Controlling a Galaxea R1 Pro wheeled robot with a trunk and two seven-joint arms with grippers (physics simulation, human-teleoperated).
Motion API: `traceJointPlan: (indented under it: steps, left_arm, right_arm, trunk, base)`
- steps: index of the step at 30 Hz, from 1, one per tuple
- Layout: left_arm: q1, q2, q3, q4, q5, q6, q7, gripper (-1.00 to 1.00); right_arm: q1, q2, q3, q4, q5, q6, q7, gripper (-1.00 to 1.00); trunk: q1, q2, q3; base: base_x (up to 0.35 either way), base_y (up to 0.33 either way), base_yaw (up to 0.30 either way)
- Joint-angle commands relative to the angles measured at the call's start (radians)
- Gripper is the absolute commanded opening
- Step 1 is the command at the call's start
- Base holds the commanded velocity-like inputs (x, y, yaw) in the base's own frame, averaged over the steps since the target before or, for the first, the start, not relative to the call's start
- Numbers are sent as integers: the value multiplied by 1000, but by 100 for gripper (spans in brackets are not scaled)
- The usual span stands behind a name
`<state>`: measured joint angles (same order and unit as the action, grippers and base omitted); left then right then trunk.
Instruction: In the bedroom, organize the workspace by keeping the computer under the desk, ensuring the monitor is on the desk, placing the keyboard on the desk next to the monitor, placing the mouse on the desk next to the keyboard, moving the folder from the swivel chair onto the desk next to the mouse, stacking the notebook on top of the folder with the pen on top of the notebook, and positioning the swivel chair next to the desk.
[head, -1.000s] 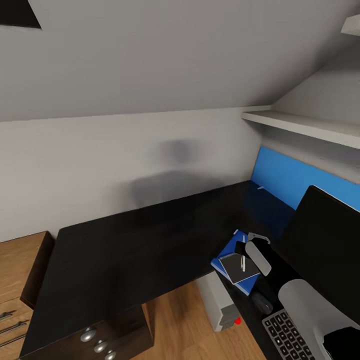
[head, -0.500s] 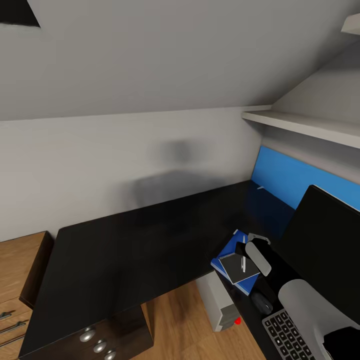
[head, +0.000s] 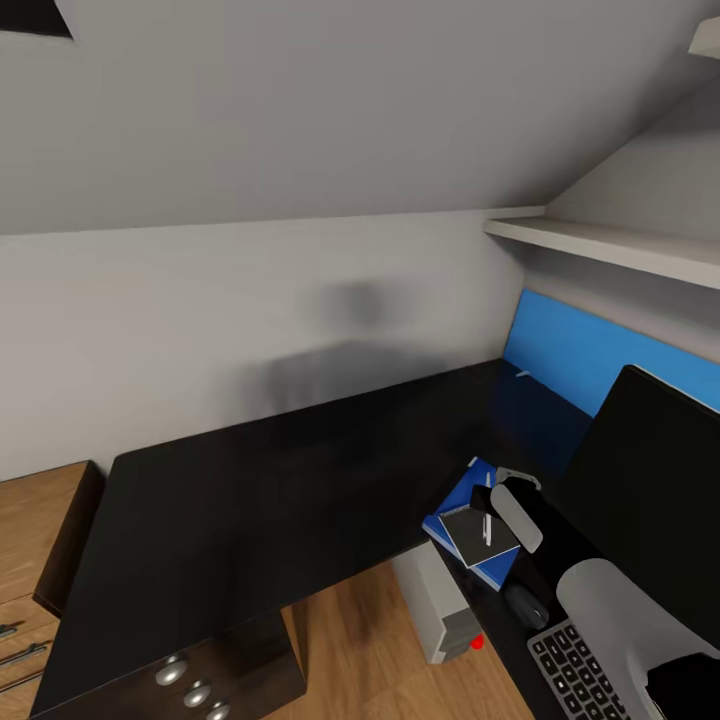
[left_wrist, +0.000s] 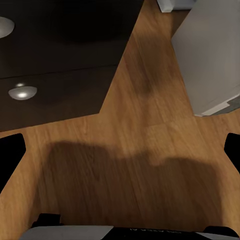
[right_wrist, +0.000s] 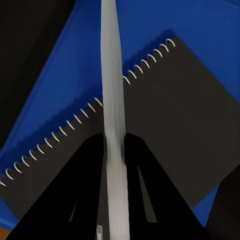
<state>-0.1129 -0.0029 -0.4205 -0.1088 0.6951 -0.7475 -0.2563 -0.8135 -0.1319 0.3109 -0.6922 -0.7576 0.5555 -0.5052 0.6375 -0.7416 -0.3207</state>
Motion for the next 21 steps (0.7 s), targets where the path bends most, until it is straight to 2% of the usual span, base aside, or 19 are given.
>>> traceJointPlan:
  steps: [1, 21]
  left_arm:
    - [-1, 0, -3, 1, 11, -3, -8, 100]
    - [-1, -2, -4, 1, 12, 0, -6, 100]
  right_arm:
    - [-1, -2, 7, -1, -11, 0, -9, -100]
    - [-1, -1, 7, 9, -11, 0, -9, -100]
  trunk:
    - [4, -8, -5]
    - [81, -148, -67]
  base:
    - [0, 0, 0]
    - [0, 0, 0]
